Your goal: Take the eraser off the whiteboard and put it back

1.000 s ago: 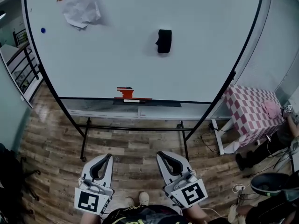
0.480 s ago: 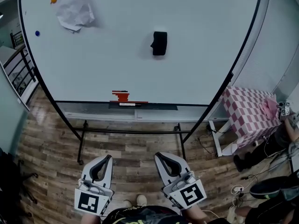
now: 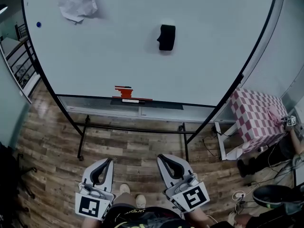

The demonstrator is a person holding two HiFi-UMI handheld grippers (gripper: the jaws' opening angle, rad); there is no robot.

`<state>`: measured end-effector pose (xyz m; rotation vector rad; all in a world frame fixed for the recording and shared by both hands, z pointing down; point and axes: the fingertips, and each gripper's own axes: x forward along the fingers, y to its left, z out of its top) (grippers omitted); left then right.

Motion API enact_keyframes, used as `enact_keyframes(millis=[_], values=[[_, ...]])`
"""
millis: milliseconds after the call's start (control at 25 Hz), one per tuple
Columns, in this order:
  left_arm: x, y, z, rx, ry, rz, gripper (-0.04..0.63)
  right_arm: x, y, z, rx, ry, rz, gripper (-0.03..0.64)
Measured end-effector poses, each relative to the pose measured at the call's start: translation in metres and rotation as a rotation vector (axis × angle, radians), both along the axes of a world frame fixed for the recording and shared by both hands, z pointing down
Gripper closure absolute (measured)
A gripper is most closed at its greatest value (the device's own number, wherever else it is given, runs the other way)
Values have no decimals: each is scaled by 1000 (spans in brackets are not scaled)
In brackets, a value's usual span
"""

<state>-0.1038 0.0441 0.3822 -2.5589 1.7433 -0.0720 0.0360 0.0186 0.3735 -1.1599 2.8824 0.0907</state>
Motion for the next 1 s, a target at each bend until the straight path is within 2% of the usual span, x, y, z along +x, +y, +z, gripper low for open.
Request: enact_keyframes(millis=[200,360,480,680,800,1000], values=[[-2,-10,-3,4,0,-6,589,-4,-10,-4,10,-5,-8,606],[-3,-24,-5,16,2,4,589,-10,-21,-21,86,-65,-11,606],[-5,-38,-6,20,5,14,589,-10,-34,-22,95,-63,-1,606],[-10,-68,-9,40,-66,43,589,-12,-61,-29,106,-62,18,606],[-14,-83,-7,1,-78,44,589,-16,-77,-31,114,-62,23,606],[-19,-109,-9,1,-81,47,589,-18,-101,-32,113,-56,37,606]])
